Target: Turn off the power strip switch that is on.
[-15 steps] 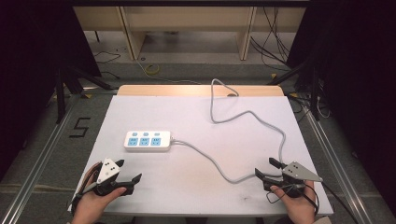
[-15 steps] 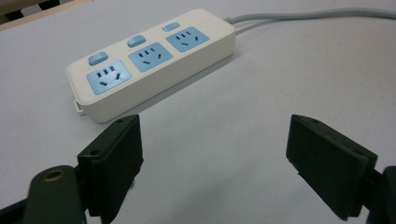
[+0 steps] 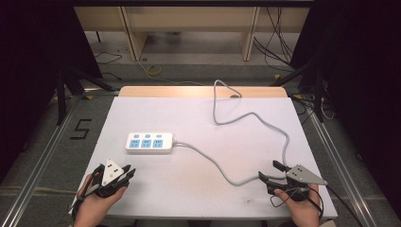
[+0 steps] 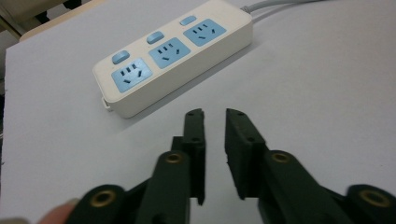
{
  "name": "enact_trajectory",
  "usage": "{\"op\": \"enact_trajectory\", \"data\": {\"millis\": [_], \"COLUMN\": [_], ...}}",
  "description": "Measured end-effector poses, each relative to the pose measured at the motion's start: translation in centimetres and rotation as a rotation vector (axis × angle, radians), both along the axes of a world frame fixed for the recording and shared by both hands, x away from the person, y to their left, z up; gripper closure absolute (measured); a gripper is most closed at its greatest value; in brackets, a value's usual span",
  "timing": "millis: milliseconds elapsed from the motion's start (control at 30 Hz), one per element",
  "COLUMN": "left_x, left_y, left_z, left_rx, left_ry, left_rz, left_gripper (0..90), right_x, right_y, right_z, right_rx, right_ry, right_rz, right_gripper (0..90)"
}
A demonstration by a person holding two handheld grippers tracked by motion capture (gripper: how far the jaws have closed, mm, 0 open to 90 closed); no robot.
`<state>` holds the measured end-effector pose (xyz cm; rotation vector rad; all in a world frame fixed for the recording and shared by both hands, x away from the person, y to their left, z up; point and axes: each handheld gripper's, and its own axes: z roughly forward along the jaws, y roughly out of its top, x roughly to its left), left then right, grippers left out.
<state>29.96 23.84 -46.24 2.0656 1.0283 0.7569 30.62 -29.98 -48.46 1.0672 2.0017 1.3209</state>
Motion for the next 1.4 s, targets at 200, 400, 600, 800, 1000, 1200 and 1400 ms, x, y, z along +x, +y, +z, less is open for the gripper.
{"op": "enact_trajectory", "data": {"millis": [200, 400, 600, 800, 1000, 1200, 1400], "left_x": [-0.1, 0.2, 0.7, 1.1, 1.4, 2.0, 2.5], "left_y": [0.3, 0.3, 0.0, -0.3, -0.5, -0.8, -1.2], "left_z": [0.2, 0.8, 1.3, 1.8, 1.9, 2.4, 2.8], "left_rx": [-0.002, -0.034, -0.044, -0.050, -0.044, -0.046, -0.038], "left_ry": [0.019, 0.032, 0.039, 0.042, 0.055, 0.057, 0.066], "left_rz": [0.007, 0.022, 0.026, 0.031, 0.032, 0.042, 0.037], "left_gripper": [89.3, 89.3, 89.2, 89.2, 89.2, 89.2, 89.2], "right_x": [0.0, 0.0, 0.1, 0.0, 0.1, 0.1, 0.1], "right_y": [0.1, 0.2, 0.3, 0.3, 0.4, 0.4, 0.4], "right_z": [0.0, -0.1, -0.1, -0.1, -0.1, -0.2, -0.1], "right_rx": [0.000, -0.004, -0.008, -0.012, -0.012, -0.013, -0.017], "right_ry": [0.000, -0.001, 0.002, 0.002, 0.003, 0.004, 0.002], "right_rz": [0.000, 0.002, 0.005, 0.008, 0.007, 0.009, 0.009], "right_gripper": [29.7, 29.7, 29.7, 29.7, 29.7, 29.7, 29.7]}}
